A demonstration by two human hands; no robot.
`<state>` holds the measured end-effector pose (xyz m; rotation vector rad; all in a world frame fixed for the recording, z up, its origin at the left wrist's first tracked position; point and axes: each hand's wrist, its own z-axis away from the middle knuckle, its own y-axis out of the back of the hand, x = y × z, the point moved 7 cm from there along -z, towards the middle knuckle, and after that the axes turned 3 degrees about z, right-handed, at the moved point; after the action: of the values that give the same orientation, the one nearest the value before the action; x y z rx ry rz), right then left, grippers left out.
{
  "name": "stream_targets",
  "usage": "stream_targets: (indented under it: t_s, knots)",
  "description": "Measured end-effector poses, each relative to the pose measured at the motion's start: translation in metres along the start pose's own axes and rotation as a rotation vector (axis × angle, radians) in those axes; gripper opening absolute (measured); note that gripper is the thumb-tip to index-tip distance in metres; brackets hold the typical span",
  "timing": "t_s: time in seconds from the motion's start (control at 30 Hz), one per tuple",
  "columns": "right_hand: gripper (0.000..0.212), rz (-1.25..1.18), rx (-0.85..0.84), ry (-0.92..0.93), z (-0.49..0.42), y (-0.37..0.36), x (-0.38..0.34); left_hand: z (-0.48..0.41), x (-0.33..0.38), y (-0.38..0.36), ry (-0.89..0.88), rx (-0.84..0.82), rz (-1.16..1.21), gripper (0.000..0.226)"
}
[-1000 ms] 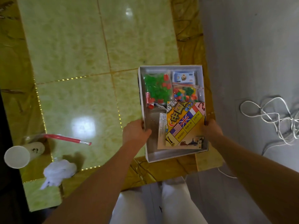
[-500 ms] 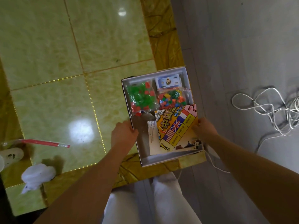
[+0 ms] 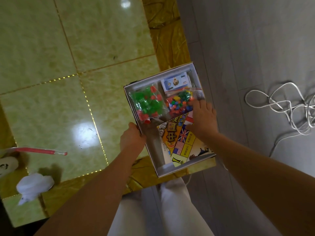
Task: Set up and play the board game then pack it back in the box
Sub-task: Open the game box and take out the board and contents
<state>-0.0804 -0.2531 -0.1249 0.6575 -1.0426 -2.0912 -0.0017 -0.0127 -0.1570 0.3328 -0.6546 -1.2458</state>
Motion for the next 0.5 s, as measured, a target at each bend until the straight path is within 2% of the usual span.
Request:
stream_targets:
  t_s: [0.07,0.13,0.2,0.23,0.3,0.37,0.43,0.5]
  knots:
    - [0.061,-0.152,-0.014,-0.024,-0.004,0.003,0.005,0.003,0.002,0.012,0.022,0.079,0.071,0.032]
    - [0.041,-0.341,-0.081,-0.036,-0.006,0.006,0.007,0.010,0.013,0.029,-0.039,0.186,0.125,0.029]
    - [0.018,-0.525,-0.160,-0.054,-0.007,0.012,0.007,0.021,0.031,0.037,-0.170,0.181,0.206,0.016]
    - [0.013,-0.614,-0.187,-0.078,-0.006,0.015,0.007,0.026,0.039,0.036,-0.228,0.125,0.259,0.012]
    - [0.013,-0.794,-0.209,-0.169,-0.005,0.022,0.007,0.033,0.050,0.028,-0.286,-0.050,0.373,0.017]
    - [0.011,-0.914,-0.189,-0.241,-0.004,0.026,0.005,0.032,0.050,0.018,-0.254,-0.214,0.491,0.020]
    - [0.009,-0.967,-0.135,-0.253,-0.005,0.028,-0.001,0.027,0.044,0.022,-0.214,-0.220,0.568,0.017]
    - [0.022,-1.096,-0.151,-0.283,-0.003,0.026,-0.010,0.022,0.034,0.034,-0.167,-0.133,0.669,0.018]
